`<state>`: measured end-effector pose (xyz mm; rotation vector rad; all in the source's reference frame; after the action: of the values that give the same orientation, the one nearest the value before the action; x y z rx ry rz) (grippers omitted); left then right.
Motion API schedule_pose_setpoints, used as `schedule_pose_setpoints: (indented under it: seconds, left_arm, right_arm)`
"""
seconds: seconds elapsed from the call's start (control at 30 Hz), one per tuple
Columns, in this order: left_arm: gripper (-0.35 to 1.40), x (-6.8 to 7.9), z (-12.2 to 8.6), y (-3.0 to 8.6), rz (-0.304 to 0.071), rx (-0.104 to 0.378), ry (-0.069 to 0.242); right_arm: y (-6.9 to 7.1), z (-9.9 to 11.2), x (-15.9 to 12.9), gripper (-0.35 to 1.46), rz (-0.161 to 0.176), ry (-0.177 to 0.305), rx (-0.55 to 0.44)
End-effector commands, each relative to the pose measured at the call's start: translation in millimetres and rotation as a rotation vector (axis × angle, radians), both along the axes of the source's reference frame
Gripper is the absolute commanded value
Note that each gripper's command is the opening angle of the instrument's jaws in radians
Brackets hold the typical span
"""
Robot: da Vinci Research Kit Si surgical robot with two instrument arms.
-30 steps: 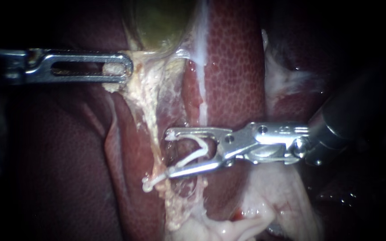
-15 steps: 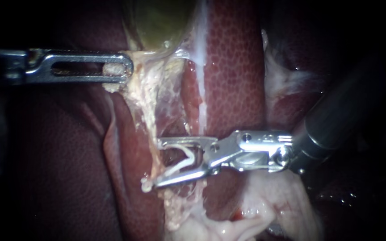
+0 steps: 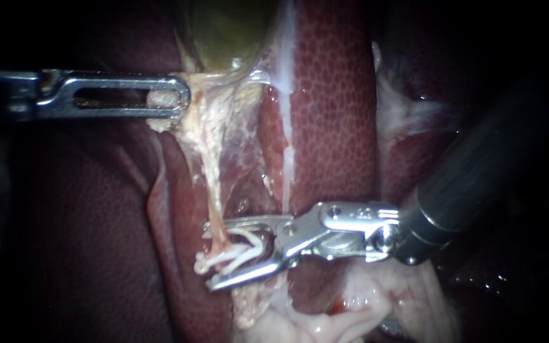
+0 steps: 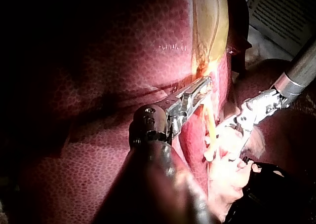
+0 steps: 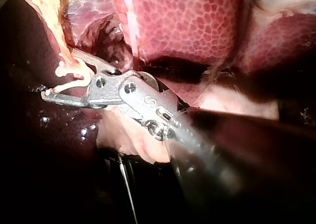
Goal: Clipping second clip left tube
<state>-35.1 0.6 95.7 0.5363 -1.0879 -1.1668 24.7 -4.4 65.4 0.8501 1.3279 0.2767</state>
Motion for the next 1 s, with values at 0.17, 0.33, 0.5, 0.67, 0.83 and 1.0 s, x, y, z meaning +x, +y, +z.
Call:
schedule_pose_setpoints:
  seconds: [0.17,0.33,0.5,0.67,0.83,1.0]
  left_arm:
    - [-0.35,0.0,0.0,0.0,0.0,0.0,0.0]
    - [-0.35,-0.1,0.0,0.0,0.0,0.0,0.0]
    - [-0.35,-0.1,0.0,0.0,0.0,0.0,0.0]
    - [-0.35,-0.1,-0.1,0.0,-0.001,0.0,0.001]
    - [-0.35,0.0,-0.1,0.0,-0.001,0.0,0.001]
    - [-0.35,0.0,-0.1,-0.1,0.0,0.0,0.001]
  right_arm:
    - [-0.1,0.2,0.9,0.6,-0.002,0.0,0.005]
    - [0.1,0.3,1.6,0.6,0.0,-0.001,0.005]
    - [0.0,0.5,1.9,0.59,0.001,-0.002,0.004]
    - [0.1,0.6,1.7,0.49,-0.01,0.0,0.011]
    - [0.2,0.6,0.7,-0.35,-0.067,-0.055,0.042]
    - [0.2,0.9,0.4,-0.35,-0.072,-0.059,0.052]
